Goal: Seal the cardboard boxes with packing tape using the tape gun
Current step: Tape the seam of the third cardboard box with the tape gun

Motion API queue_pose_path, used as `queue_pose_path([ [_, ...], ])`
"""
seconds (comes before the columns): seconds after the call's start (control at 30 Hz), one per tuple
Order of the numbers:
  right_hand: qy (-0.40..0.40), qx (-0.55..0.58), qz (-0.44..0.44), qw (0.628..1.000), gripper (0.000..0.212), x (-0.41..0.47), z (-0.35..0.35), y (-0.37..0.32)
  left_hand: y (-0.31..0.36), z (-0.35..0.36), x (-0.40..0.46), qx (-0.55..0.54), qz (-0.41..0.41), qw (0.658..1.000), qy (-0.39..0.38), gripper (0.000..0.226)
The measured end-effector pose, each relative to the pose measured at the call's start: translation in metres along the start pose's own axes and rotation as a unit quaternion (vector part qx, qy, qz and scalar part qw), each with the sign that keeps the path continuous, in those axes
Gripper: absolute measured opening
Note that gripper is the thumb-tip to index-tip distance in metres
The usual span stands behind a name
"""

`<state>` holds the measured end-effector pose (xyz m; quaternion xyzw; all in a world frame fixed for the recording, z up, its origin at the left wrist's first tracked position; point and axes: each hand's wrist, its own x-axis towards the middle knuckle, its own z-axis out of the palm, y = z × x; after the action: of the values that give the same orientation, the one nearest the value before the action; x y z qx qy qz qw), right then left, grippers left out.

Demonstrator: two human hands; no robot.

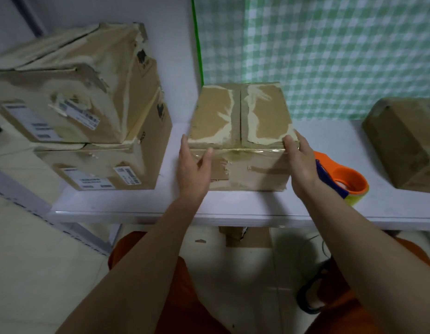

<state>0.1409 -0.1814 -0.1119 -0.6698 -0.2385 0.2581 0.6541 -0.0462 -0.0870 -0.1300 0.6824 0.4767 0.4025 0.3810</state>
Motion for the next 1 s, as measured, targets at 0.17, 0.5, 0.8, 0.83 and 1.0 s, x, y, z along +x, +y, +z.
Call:
queue_pose_path([
  [0.17, 0.008, 0.006, -0.001, 1.000, 0.048, -0.008, 0.003, 0.004, -0.014, -0.029, 0.015, -0.108, -0.011, 0.994, -0.021, 0.058],
  [0.5, -0.026, -0.014, -0.039, 0.999, 0.053, -0.008, 0.001, 0.013, -0.012, -0.044, 0.022, -0.068, 0.000, 0.993, -0.101, 0.067],
  [0.8, -0.034, -0.060, -0.060, 0.996, 0.046, -0.007, -0.011, 0.019, -0.003, -0.025, 0.035, 0.058, 0.024, 0.996, -0.056, 0.098],
  [0.83, -0.036, -0.071, -0.058, 0.995, 0.044, -0.006, -0.015, 0.018, -0.006, -0.027, 0.036, 0.024, 0.017, 0.997, -0.065, 0.095],
  [1.0, -0.083, -0.063, -0.026, 0.994, 0.078, -0.002, -0.018, 0.011, -0.007, -0.026, 0.031, -0.067, -0.071, 0.986, -0.132, 0.124],
])
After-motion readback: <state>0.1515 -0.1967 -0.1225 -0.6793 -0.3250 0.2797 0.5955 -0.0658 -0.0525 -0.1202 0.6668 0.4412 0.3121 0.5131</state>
